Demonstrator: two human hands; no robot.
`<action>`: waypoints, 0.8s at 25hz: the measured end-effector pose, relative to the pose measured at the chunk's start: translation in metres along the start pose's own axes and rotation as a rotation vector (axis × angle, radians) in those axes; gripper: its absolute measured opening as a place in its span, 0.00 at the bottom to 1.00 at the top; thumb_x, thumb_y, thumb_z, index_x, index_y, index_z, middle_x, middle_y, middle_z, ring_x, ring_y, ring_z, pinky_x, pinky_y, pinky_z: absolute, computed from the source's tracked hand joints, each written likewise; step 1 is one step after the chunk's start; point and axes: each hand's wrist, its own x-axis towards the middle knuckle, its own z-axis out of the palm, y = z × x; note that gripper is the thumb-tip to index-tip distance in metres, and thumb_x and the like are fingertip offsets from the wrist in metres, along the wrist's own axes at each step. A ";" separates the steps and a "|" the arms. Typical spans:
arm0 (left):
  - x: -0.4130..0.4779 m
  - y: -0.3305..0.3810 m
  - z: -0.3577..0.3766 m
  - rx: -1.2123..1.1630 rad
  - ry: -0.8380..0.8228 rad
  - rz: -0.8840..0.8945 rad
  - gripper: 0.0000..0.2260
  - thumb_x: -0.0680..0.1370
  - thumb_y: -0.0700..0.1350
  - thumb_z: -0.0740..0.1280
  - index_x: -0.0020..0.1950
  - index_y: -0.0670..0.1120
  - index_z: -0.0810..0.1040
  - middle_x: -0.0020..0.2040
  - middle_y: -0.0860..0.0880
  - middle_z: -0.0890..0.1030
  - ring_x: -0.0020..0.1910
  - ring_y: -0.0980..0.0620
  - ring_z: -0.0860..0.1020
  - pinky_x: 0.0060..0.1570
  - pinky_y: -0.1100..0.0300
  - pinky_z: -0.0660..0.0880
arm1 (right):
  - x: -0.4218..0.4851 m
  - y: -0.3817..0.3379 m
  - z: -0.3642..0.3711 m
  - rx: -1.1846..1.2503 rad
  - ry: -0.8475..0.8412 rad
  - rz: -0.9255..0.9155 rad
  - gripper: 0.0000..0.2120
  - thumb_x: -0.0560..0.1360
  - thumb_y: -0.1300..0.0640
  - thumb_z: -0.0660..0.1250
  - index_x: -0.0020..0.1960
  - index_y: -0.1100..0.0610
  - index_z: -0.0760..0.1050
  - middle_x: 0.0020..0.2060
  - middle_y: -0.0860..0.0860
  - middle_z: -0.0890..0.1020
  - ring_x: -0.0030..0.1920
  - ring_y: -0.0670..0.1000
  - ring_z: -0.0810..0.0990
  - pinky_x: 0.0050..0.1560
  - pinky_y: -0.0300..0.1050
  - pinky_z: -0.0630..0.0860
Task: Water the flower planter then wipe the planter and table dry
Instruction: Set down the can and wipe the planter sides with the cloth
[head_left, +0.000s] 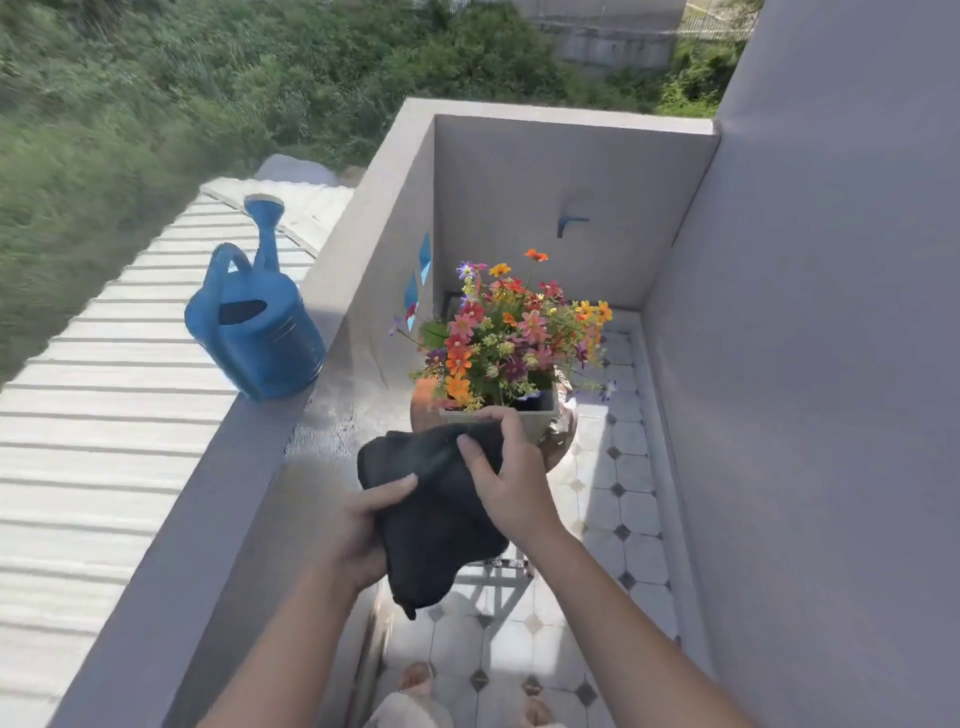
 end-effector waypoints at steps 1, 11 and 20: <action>0.003 -0.011 0.004 -0.021 0.011 -0.030 0.29 0.52 0.42 0.82 0.51 0.37 0.84 0.51 0.37 0.83 0.48 0.39 0.82 0.43 0.50 0.81 | -0.003 0.011 -0.010 -0.035 0.006 0.013 0.10 0.76 0.51 0.63 0.57 0.50 0.68 0.49 0.47 0.79 0.52 0.45 0.78 0.55 0.34 0.73; 0.046 -0.055 -0.015 -0.245 0.338 -0.002 0.18 0.70 0.35 0.63 0.59 0.37 0.77 0.51 0.38 0.83 0.45 0.40 0.83 0.42 0.50 0.81 | 0.068 0.104 -0.039 -0.958 -0.323 -0.205 0.23 0.60 0.53 0.78 0.52 0.60 0.80 0.49 0.55 0.84 0.50 0.53 0.83 0.51 0.44 0.79; 0.097 -0.040 -0.030 -0.223 0.567 0.343 0.07 0.79 0.43 0.61 0.52 0.46 0.78 0.43 0.49 0.86 0.50 0.46 0.80 0.46 0.50 0.76 | 0.096 0.129 -0.036 -1.242 -0.348 -0.442 0.14 0.64 0.65 0.56 0.36 0.59 0.80 0.32 0.56 0.84 0.39 0.55 0.84 0.42 0.45 0.81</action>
